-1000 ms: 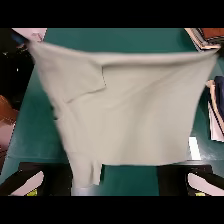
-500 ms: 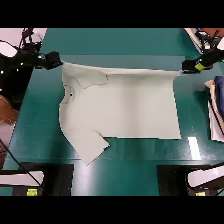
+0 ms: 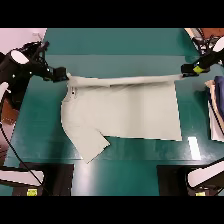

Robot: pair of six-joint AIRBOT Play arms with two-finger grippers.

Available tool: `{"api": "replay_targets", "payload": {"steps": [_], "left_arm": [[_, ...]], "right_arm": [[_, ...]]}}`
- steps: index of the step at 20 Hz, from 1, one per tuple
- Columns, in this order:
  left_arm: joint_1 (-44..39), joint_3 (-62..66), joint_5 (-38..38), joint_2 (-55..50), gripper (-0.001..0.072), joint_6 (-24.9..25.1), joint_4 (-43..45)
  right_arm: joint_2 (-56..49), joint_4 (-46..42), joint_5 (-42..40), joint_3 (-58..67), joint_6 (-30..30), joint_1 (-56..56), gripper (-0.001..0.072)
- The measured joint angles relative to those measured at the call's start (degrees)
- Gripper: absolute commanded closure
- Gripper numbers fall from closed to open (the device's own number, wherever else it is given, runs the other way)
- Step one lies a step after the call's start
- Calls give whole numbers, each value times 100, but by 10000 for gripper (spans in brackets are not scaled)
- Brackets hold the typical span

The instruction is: Fold the shirts.

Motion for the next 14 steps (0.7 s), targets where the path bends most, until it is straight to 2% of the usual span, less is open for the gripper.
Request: {"api": "replay_targets", "payload": {"steps": [6,7,8,9,14], "left_arm": [[0,-719,-50,-11,677,22,120],[0,-769,-66,-11,547,15,133],[0,-802,-72,-9,228,-33,144],[0,-831,-105,-4,184,-101,164],[0,-929,-472,411,183,-424,566]], "right_arm": [[278,352,-101,-1274,-55,-2,694],[339,435,-151,-1440,-55,-2,623],[376,518,-175,-1558,-57,-2,438],[409,605,-173,-1646,-61,-2,389],[767,826,203,-1834,-87,-157,392]]}}
